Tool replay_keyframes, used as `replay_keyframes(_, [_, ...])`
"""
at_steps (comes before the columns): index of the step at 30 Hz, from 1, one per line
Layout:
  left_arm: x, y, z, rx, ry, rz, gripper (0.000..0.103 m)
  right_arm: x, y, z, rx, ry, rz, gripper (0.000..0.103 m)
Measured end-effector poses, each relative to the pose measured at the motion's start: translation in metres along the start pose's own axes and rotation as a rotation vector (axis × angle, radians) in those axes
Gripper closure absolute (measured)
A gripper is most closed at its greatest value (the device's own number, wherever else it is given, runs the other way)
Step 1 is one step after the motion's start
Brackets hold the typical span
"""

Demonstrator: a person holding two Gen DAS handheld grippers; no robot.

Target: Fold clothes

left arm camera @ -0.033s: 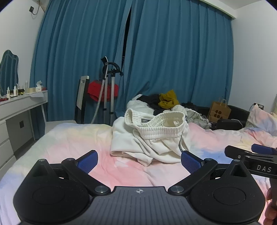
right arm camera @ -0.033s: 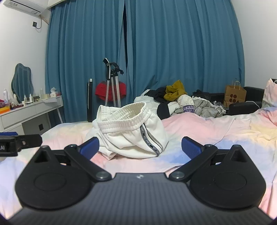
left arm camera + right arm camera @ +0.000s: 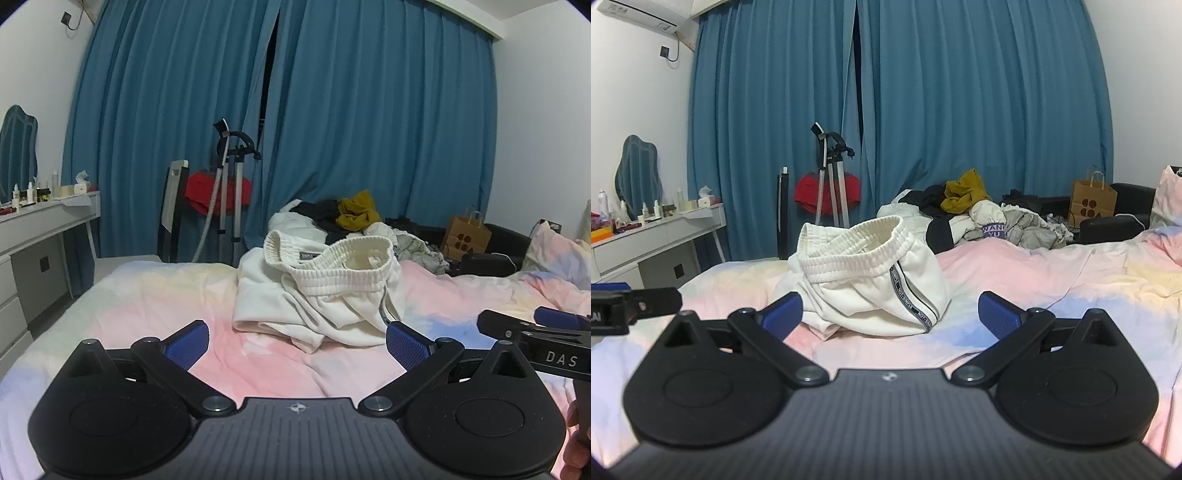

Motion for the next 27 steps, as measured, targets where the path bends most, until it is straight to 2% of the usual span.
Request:
replay_keyframes(5, [-0.001,-0.009,0.001,0.004,0.018,-0.039,0.0,0.006,0.001,0.0,-0.005,-0.015,0.018,0.0])
replay_keyframes(8, [0.0,-0.007,0.011,-0.006,0.013,-0.018,0.0,-0.002,-0.001,0.001,-0.004,-0.019,0.015,0.0])
replay_keyframes(13, [-0.003,-0.001,-0.004,-0.024,0.022,0.008,0.0,0.001,0.0,0.0,-0.002,-0.017,0.012,0.0])
replay_keyframes(27, [-0.005,-0.011,-0.008,-0.052,0.035,-0.015,0.0,0.002,-0.005,0.003,-0.005,-0.028,-0.006,0.0])
Point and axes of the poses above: each gripper's, at about its wrist camera, not at the fingertips, and z roughly against the way its jaws point, y to its left, x to its top, the point moved 2 cm from there along -z, roughly the way its jaws point, and after that the axes turned 14 degrees about -z, right-handed, at the moved point
